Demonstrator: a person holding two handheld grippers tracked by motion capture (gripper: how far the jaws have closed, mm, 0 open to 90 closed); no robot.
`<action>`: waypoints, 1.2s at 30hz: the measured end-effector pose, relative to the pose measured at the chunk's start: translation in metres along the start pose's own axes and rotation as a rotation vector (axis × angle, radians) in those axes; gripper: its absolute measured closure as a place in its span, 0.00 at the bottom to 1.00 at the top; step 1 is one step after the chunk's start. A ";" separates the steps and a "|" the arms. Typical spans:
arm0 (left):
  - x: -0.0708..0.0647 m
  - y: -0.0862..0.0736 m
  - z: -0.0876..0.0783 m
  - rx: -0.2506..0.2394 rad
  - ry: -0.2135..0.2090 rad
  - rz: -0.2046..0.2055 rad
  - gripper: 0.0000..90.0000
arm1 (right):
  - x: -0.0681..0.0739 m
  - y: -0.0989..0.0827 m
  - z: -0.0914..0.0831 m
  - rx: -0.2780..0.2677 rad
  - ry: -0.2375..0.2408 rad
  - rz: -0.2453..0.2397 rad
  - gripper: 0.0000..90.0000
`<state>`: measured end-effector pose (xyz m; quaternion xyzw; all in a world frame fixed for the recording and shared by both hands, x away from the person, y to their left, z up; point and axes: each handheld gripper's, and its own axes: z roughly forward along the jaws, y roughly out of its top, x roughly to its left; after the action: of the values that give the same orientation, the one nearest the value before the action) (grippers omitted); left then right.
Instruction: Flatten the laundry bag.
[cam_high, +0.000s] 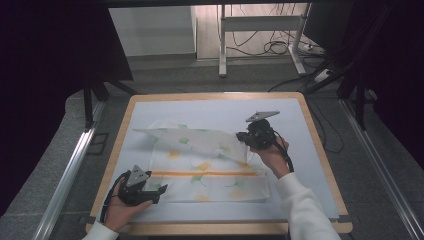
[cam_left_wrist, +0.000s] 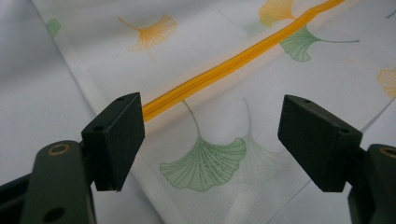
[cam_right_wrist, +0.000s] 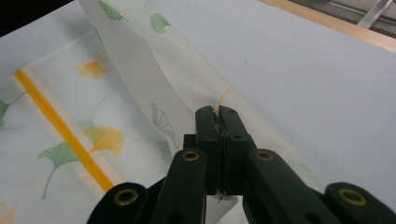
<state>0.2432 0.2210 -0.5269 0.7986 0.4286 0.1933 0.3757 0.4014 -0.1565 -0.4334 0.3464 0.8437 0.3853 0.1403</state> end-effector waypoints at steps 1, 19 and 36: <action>0.000 0.000 0.000 0.000 0.000 0.000 0.25 | -0.002 0.000 0.000 0.000 -0.006 0.009 0.97; 0.000 -0.001 0.001 0.002 -0.005 -0.006 0.25 | -0.048 -0.013 0.013 -0.013 -0.083 0.127 0.97; 0.001 0.002 0.001 -0.004 -0.003 -0.007 0.25 | -0.095 -0.011 0.045 0.020 -0.163 0.243 0.97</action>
<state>0.2449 0.2205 -0.5262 0.7965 0.4305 0.1917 0.3787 0.4875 -0.2022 -0.4745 0.4777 0.7850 0.3616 0.1572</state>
